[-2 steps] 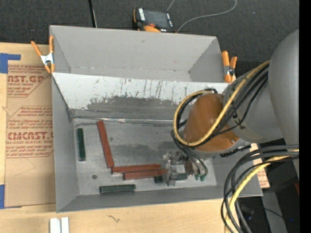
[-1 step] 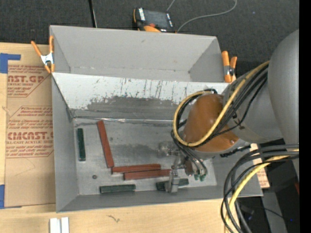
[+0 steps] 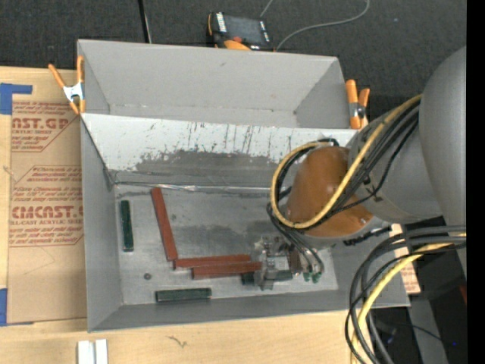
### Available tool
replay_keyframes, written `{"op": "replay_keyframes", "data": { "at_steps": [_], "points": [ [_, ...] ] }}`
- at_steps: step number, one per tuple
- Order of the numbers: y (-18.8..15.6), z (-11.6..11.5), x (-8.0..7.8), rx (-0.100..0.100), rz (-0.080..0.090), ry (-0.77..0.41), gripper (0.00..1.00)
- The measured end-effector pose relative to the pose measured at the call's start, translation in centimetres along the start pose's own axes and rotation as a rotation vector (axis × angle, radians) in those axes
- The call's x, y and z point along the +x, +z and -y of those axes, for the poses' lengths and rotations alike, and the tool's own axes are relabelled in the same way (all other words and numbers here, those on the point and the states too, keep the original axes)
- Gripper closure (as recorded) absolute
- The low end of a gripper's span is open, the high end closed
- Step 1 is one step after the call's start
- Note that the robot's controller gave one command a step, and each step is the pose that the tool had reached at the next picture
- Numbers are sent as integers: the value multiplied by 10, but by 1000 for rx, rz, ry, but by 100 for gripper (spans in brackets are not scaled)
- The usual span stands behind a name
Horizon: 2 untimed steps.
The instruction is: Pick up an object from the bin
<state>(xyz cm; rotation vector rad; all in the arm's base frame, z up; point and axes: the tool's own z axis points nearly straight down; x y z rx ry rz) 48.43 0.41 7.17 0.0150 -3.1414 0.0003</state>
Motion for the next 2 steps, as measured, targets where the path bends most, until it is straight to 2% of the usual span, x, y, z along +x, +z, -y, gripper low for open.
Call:
{"op": "replay_keyframes", "data": {
  "at_steps": [1, 2],
  "points": [
    [-121, 6, -37, 1, 6, -470, 100],
    [-219, 13, -51, 2, 7, -821, 100]
  ]
}}
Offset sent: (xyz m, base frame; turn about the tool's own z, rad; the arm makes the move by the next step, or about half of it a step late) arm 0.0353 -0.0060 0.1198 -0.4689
